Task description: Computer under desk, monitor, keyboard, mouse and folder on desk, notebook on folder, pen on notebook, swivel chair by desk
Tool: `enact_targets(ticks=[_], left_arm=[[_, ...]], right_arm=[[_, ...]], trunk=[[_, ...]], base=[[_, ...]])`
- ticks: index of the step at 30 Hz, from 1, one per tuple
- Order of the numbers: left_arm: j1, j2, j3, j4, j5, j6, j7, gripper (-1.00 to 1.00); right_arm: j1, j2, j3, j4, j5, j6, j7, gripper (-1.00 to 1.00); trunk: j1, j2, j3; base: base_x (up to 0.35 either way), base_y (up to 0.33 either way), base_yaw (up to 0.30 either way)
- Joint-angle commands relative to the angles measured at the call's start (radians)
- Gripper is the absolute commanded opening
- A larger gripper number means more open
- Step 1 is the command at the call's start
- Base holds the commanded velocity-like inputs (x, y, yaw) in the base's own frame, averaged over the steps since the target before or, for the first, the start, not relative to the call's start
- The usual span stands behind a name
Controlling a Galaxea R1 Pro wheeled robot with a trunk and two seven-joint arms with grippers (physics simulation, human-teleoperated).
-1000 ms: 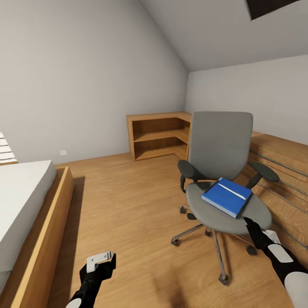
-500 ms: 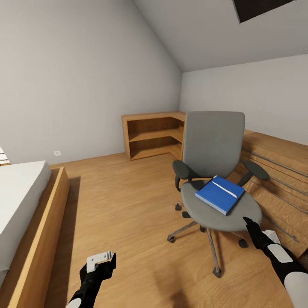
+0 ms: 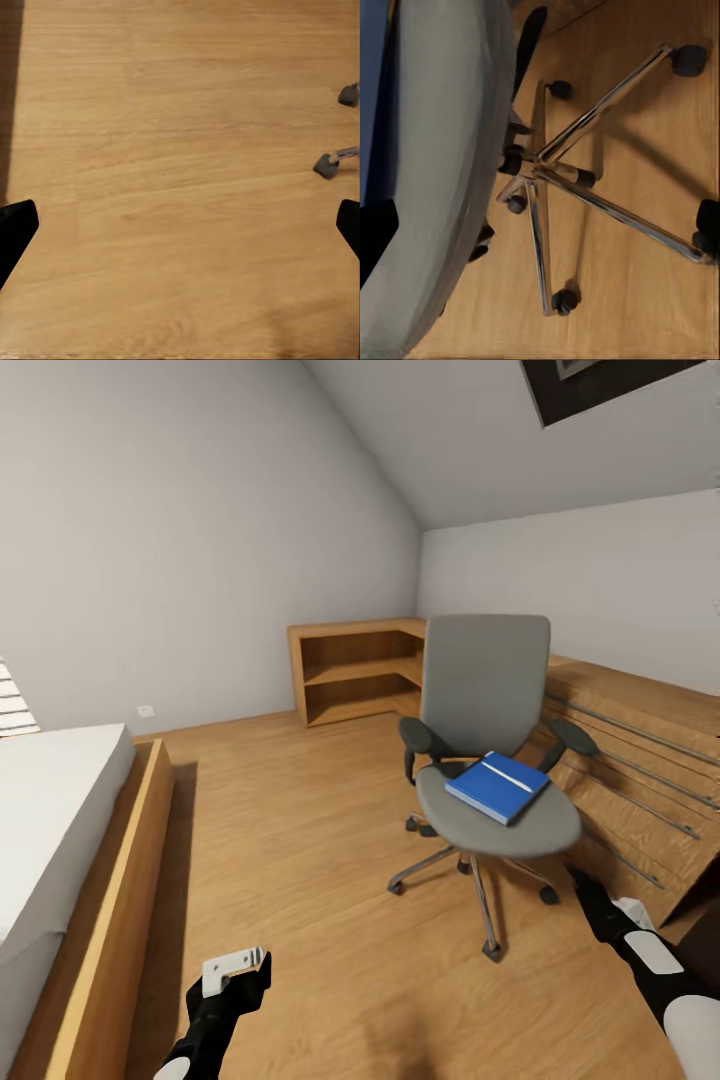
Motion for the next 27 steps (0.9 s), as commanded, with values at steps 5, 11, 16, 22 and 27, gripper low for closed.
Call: enact_targets(ticks=[5, 11, 16, 22, 27], left_arm=[[0.000, 0.000, -0.002, -0.002, 0.011, 0.003, 0.007, 1.00], [0.000, -0.001, -0.002, -0.004, 0.011, 0.003, 0.007, 1.00], [0.000, -0.002, -0.003, -0.005, 0.011, 0.003, 0.008, 1.00], [0.000, -0.002, -0.002, -0.005, 0.011, 0.003, 0.009, 1.00], [0.000, -0.001, -0.002, -0.004, 0.010, 0.003, 0.011, 1.00]], right_arm=[[-0.001, 0.000, -0.007, 0.000, -0.005, 0.007, 0.004, 1.00], [-0.001, 0.001, -0.007, 0.001, -0.008, 0.007, 0.003, 1.00], [-0.001, 0.014, -0.007, 0.001, -0.007, 0.007, 0.002, 1.00], [0.007, 0.036, -0.007, -0.002, -0.001, 0.006, 0.011, 1.00], [0.059, 0.066, -0.005, -0.007, 0.056, -0.072, 0.052, 1.00]], trunk=[[-0.001, 0.000, -0.001], [-0.001, 0.000, -0.001], [-0.020, 0.035, 0.015], [-0.043, 0.077, 0.034], [-0.062, 0.112, 0.049]], base=[[-0.296, 0.000, 0.000], [-0.108, 0.000, 0.000], [-0.027, 0.000, 0.000], [-0.007, 0.000, 0.000], [-0.001, 0.000, 0.000]])
